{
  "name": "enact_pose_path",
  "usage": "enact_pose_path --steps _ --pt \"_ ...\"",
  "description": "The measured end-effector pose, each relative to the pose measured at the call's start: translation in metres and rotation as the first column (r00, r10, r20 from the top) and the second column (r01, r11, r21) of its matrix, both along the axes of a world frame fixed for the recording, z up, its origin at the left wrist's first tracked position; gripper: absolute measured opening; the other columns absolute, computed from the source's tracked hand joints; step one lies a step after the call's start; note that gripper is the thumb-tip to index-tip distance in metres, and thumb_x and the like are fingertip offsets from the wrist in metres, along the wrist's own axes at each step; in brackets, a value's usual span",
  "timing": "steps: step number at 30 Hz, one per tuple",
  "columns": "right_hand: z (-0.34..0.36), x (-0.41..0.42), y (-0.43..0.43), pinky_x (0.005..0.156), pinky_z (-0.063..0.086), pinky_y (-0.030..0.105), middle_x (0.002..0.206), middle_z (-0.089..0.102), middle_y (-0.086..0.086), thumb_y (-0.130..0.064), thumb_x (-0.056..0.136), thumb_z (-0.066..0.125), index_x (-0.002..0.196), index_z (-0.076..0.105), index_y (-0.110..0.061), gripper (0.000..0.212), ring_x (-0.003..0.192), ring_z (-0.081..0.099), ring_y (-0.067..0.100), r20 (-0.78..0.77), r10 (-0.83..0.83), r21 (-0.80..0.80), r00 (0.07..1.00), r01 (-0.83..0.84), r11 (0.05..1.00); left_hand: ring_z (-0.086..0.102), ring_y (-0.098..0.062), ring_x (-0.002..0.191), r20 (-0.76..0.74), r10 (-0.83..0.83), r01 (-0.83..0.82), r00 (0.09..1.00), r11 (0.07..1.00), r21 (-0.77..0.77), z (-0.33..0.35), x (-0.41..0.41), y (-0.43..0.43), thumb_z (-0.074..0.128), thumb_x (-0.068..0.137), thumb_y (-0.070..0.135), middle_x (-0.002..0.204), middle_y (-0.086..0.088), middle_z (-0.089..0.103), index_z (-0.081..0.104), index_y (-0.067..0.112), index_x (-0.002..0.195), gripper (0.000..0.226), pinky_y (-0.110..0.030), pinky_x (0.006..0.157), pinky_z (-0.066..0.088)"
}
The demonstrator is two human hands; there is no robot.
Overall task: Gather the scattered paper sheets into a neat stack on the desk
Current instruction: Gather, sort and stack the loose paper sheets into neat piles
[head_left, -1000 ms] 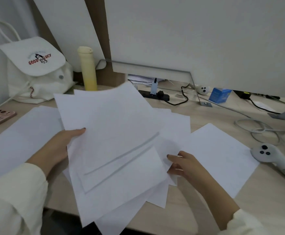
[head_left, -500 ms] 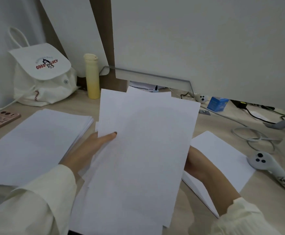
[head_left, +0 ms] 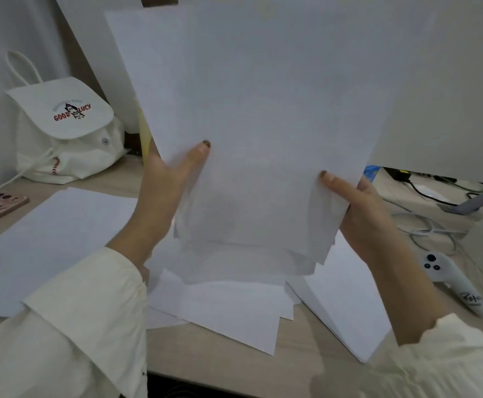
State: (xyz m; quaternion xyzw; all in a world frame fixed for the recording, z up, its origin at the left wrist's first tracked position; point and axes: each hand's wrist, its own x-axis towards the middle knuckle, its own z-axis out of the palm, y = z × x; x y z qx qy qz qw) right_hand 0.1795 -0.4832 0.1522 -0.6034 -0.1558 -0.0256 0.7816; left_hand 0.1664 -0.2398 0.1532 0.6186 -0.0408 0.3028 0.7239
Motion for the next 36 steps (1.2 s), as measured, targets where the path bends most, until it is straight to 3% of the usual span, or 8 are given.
enact_pose_path --steps 3,6,12,20,25,28,32,36 --pt "-0.013 -0.002 -0.001 0.078 0.055 0.022 0.104 0.073 -0.006 -0.021 0.073 0.065 0.105 0.066 -0.019 0.033 0.098 0.068 0.01 -0.014 -0.029 -0.109 0.999 0.027 0.994 0.066 -0.003 0.098 -0.044 -0.012 0.013 0.999 1.0 0.009 -0.012 -0.002 0.0 0.075 0.076 0.017 0.108 0.01 0.067 0.056 0.02 0.116 0.044 -0.017 0.087 0.051" --pt "-0.048 -0.006 0.003 0.085 0.054 0.028 0.103 0.074 -0.005 -0.022 0.072 0.067 0.106 0.066 -0.019 0.035 0.099 0.068 0.014 -0.11 -0.083 -0.217 0.991 0.057 0.975 0.068 0.002 0.08 -0.17 -0.11 0.109 0.979 0.994 -0.018 -0.046 -0.008 -0.006 0.076 0.072 0.016 0.091 0.014 0.071 0.06 0.026 0.103 0.036 -0.012 0.066 0.052" --pt "-0.057 -0.005 0.007 0.083 0.053 0.028 0.106 0.073 -0.005 -0.023 0.085 0.063 0.109 0.065 -0.022 0.024 0.097 0.068 0.013 -0.15 -0.169 -0.184 0.974 0.14 0.973 0.066 0.007 0.069 -0.274 -0.134 0.138 0.952 0.99 -0.005 -0.063 -0.005 -0.012 0.071 0.078 0.017 0.077 0.019 0.071 0.063 0.028 0.09 0.018 -0.007 0.06 0.05" --pt "-0.069 0.003 -0.024 0.081 0.051 0.038 0.101 0.069 0.007 -0.014 0.091 0.055 0.105 0.063 -0.014 0.016 0.091 0.065 0.025 -0.216 -0.443 -0.382 0.87 0.343 0.858 0.059 -0.01 0.1 -0.45 -0.082 0.141 0.889 0.985 0.099 -0.081 0.0 0.02 0.042 0.098 0.027 0.108 0.002 0.066 0.067 0.019 0.094 0.026 -0.024 0.086 0.046" --pt "-0.091 0.007 -0.047 0.083 0.047 0.04 0.099 0.061 0.013 -0.007 0.092 0.051 0.108 0.057 -0.004 0.017 0.087 0.058 0.031 -0.371 -0.496 -0.572 0.785 0.228 0.788 0.05 -0.022 0.119 -0.737 -0.098 0.102 0.669 0.994 -0.04 -0.134 -0.009 0.066 0.059 0.087 0.034 0.135 -0.003 0.048 0.049 0.02 0.131 0.048 -0.042 0.103 0.041" --pt "-0.109 0.009 -0.041 0.069 0.046 0.035 0.088 0.061 0.014 -0.001 0.092 0.047 0.102 0.056 0.001 0.013 0.074 0.057 0.028 -0.418 -0.474 -0.577 0.775 0.177 0.797 0.052 -0.029 0.117 -0.787 -0.039 0.037 0.616 0.999 -0.02 -0.135 0.005 0.07 0.058 0.09 0.025 0.135 -0.013 0.048 0.036 0.01 0.141 0.058 -0.03 0.083 0.045" --pt "-0.116 0.02 -0.025 0.072 0.046 0.036 0.093 0.062 0.019 -0.001 0.092 0.044 0.102 0.058 0.001 0.017 0.081 0.058 0.032 -0.423 -0.449 -0.575 0.787 0.15 0.804 0.045 -0.016 0.061 -0.84 -0.006 -0.013 0.543 1.0 -0.015 -0.127 0.029 0.073 0.058 0.09 0.011 0.071 -0.007 0.044 0.058 0.001 0.098 0.012 -0.022 0.05 0.047" --pt "-0.117 0.032 -0.011 0.079 0.044 0.04 0.093 0.06 0.02 -0.002 0.091 0.047 0.101 0.058 0.004 0.016 0.088 0.056 0.034 -0.472 -0.411 -0.563 0.78 0.092 0.821 0.039 -0.016 0.051 -0.893 0.06 0.108 0.447 0.987 0.12 -0.124 0.038 0.073 0.058 0.089 0.014 0.06 -0.006 0.044 0.05 0.008 0.063 0.028 -0.021 0.044 0.036"
